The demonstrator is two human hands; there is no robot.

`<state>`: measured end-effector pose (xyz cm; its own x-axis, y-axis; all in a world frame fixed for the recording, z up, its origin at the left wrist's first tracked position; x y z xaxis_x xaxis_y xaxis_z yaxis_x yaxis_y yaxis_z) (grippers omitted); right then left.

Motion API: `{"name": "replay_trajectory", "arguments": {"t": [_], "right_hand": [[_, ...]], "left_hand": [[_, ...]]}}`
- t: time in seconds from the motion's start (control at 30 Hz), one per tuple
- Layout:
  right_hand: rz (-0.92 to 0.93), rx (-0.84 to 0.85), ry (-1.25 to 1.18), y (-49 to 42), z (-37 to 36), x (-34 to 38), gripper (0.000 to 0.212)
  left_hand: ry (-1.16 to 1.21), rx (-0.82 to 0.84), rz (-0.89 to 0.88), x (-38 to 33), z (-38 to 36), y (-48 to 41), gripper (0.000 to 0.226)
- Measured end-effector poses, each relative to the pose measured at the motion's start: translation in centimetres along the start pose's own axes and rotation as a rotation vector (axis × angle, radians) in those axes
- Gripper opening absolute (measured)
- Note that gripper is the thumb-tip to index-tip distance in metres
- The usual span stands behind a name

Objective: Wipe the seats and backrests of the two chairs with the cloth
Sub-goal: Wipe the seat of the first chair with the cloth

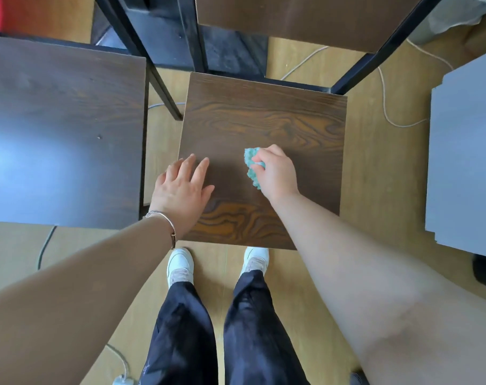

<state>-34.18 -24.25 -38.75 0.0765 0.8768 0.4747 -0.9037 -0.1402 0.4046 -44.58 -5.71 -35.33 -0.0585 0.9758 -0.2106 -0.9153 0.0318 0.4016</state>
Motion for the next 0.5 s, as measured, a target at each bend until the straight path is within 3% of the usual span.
{"name": "replay_trajectory", "arguments": {"t": [0.5], "right_hand": [[0.2, 0.047, 0.056, 12.2, -9.1, 2.9, 0.007]], "left_hand": [[-0.008, 0.052, -0.017, 4.7, -2.0, 8.0, 0.058]]}}
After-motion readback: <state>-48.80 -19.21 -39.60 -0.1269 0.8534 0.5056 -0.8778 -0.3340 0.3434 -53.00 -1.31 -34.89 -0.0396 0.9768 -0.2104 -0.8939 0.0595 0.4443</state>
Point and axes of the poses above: each hand's wrist, its own y-axis away from the middle knuckle, its own z-axis out of the back of the hand, x = y × z, the point moved 2 cm from there along -y, towards the middle knuckle, and after that the axes turned 9 degrees about -z, right-handed, at the moved point
